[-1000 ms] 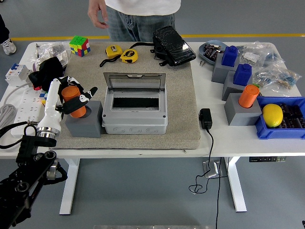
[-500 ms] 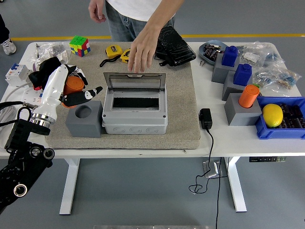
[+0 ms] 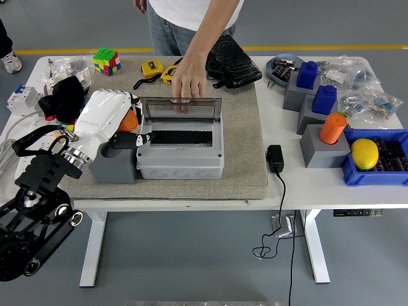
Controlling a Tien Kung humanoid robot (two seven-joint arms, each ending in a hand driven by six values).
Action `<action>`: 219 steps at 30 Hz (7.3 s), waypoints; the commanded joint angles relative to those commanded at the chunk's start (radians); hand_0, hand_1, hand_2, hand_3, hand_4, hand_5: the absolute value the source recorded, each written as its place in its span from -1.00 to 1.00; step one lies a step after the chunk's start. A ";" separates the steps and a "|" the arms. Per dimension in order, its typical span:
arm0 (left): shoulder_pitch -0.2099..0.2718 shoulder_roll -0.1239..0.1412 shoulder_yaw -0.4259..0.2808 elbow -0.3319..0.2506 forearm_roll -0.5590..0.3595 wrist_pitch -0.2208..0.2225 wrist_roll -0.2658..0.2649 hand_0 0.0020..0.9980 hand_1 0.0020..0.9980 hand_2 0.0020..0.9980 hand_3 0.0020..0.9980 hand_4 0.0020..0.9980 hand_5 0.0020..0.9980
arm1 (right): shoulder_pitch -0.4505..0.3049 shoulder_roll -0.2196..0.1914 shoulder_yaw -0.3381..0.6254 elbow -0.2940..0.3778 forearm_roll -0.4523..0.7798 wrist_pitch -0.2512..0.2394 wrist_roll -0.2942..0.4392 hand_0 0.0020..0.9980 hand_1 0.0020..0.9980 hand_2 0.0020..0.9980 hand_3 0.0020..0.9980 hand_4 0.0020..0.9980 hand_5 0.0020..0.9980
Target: Fetch the battery,place it into the box,close the lid of the box
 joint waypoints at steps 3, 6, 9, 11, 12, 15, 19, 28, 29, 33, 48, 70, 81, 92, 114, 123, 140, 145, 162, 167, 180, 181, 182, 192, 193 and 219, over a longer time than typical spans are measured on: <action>-0.012 0.001 0.034 -0.003 0.000 -0.014 0.012 -0.92 -0.87 -0.73 -0.74 0.56 -0.64 | -0.001 -0.001 0.001 0.000 -0.002 0.000 -0.001 0.68 0.70 0.62 0.71 1.00 1.00; -0.024 -0.001 0.066 -0.001 0.000 -0.023 0.020 -0.92 -0.87 -0.73 -0.74 0.56 -0.64 | 0.000 -0.003 0.002 0.000 -0.004 0.000 -0.001 0.68 0.70 0.62 0.71 1.00 1.00; -0.039 -0.007 0.098 0.008 0.000 -0.027 0.023 -0.92 -0.87 -0.73 -0.74 0.53 -0.68 | 0.000 -0.005 0.001 0.000 -0.004 -0.001 -0.002 0.69 0.70 0.62 0.71 1.00 1.00; -0.045 -0.012 0.108 0.014 0.000 -0.028 0.024 -0.92 -0.87 -0.73 -0.74 0.53 -0.68 | 0.000 -0.006 0.001 0.000 -0.004 -0.001 -0.002 0.69 0.70 0.62 0.71 1.00 1.00; -0.051 -0.018 0.115 0.022 0.000 -0.028 0.024 -0.92 -0.87 -0.73 -0.74 0.53 -0.68 | -0.001 -0.005 0.001 0.000 -0.004 -0.001 -0.003 0.69 0.70 0.62 0.71 1.00 1.00; -0.066 -0.031 0.128 0.041 0.000 -0.026 0.022 -0.92 -0.87 -0.73 -0.74 0.53 -0.68 | -0.002 -0.006 -0.001 0.000 -0.003 0.000 -0.003 0.69 0.70 0.62 0.71 1.00 1.00; -0.102 -0.060 0.157 0.087 0.000 -0.017 0.016 -0.92 -0.87 -0.73 -0.74 0.53 -0.68 | -0.001 -0.007 0.000 0.000 -0.008 -0.001 -0.005 0.69 0.70 0.62 0.71 1.00 1.00; -0.157 -0.115 0.191 0.174 0.000 0.005 0.003 -0.92 -0.87 -0.73 -0.74 0.51 -0.67 | 0.003 -0.009 0.001 0.000 -0.014 -0.001 -0.007 0.69 0.70 0.62 0.71 1.00 1.00; -0.164 -0.121 0.191 0.186 0.000 0.006 0.000 -0.92 -0.87 -0.73 -0.74 0.51 -0.67 | 0.002 -0.008 0.002 0.000 -0.016 -0.001 -0.007 0.69 0.70 0.62 0.71 1.00 1.00; -0.194 -0.140 0.196 0.225 0.000 0.016 -0.012 -0.92 -0.87 -0.73 -0.74 0.51 -0.67 | 0.002 -0.008 -0.001 0.000 -0.016 0.000 -0.007 0.69 0.70 0.62 0.71 1.00 1.00; -0.260 -0.224 0.206 0.344 0.000 0.057 -0.043 -0.92 -0.87 -0.73 -0.74 0.50 -0.67 | 0.007 -0.007 -0.003 0.000 -0.019 -0.001 -0.009 0.69 0.70 0.62 0.71 1.00 1.00; -0.271 -0.263 0.219 0.385 0.000 0.095 -0.072 -0.92 -0.87 -0.73 -0.74 0.49 -0.65 | 0.016 -0.006 -0.010 0.000 -0.009 -0.001 -0.008 0.69 0.70 0.62 0.71 1.00 1.00; -0.282 -0.249 0.218 0.344 0.000 0.049 -0.045 -0.92 -0.87 -0.73 -0.74 0.49 -0.64 | 0.014 -0.005 -0.004 0.000 -0.012 -0.002 -0.009 0.69 0.70 0.62 0.71 1.00 1.00; -0.270 -0.239 0.210 0.313 0.000 0.023 -0.028 -0.92 -0.87 -0.73 -0.74 0.49 -0.63 | 0.009 -0.005 0.005 0.000 -0.018 -0.003 -0.009 0.69 0.70 0.62 0.71 1.00 1.00; -0.259 -0.250 0.223 0.353 0.000 0.042 -0.058 -0.88 -0.81 -0.70 -0.70 0.64 -0.52 | 0.004 -0.007 0.005 0.000 -0.018 -0.001 -0.012 0.69 0.70 0.62 0.71 1.00 1.00; -0.262 -0.252 0.215 0.360 0.000 0.060 -0.097 -0.68 -0.54 -0.53 -0.48 1.00 0.02 | 0.008 -0.007 -0.005 0.000 -0.008 0.001 -0.011 0.69 0.70 0.62 0.71 1.00 1.00; -0.258 -0.259 0.216 0.378 -0.050 0.082 -0.139 -0.45 -0.04 -0.28 -0.23 1.00 0.38 | 0.008 -0.009 -0.011 0.000 -0.002 0.002 -0.011 0.69 0.70 0.62 0.71 1.00 1.00; -0.256 -0.260 0.216 0.376 -0.056 0.097 -0.151 -0.33 0.17 -0.02 -0.06 1.00 0.42 | 0.010 -0.009 -0.015 0.000 0.002 0.002 -0.010 0.69 0.70 0.62 0.71 1.00 1.00; -0.249 -0.256 0.179 0.358 -0.093 0.080 -0.161 0.56 0.82 0.80 0.84 1.00 0.56 | 0.012 -0.007 -0.017 0.000 0.008 0.002 -0.010 0.69 0.69 0.62 0.71 1.00 1.00; -0.229 -0.249 0.142 0.325 -0.181 0.046 -0.194 0.96 1.00 1.00 1.00 1.00 1.00 | 0.011 -0.007 -0.016 0.000 0.009 0.002 -0.010 0.69 0.69 0.62 0.70 1.00 1.00; -0.132 -0.241 0.007 0.218 -0.690 0.013 -0.411 1.00 1.00 1.00 1.00 1.00 1.00 | 0.009 0.000 -0.011 0.000 0.013 0.001 -0.007 0.69 0.69 0.62 0.70 1.00 1.00; -0.124 -0.241 -0.004 0.213 -0.735 0.006 -0.425 1.00 1.00 1.00 1.00 1.00 1.00 | 0.009 0.000 -0.011 0.000 0.014 0.001 -0.007 0.69 0.69 0.62 0.70 1.00 1.00; -0.119 -0.241 -0.009 0.210 -0.774 0.000 -0.432 1.00 1.00 1.00 1.00 1.00 1.00 | 0.009 0.001 -0.011 0.000 0.015 0.001 -0.006 0.69 0.69 0.62 0.70 1.00 1.00; -0.056 -0.220 -0.059 0.184 -1.100 -0.073 -0.479 1.00 0.99 0.96 0.97 1.00 1.00 | 0.007 0.001 -0.019 0.000 0.020 0.001 -0.005 0.69 0.69 0.62 0.71 1.00 1.00; -0.047 -0.218 -0.066 0.181 -1.109 -0.074 -0.482 1.00 0.99 0.96 0.97 1.00 1.00 | 0.006 0.001 -0.019 0.000 0.021 0.002 -0.005 0.69 0.69 0.62 0.71 1.00 1.00; -0.015 -0.198 -0.100 0.169 -1.114 -0.067 -0.475 1.00 1.00 0.96 0.96 1.00 1.00 | -0.002 -0.005 -0.036 0.000 0.034 0.001 -0.006 0.69 0.69 0.62 0.70 1.00 1.00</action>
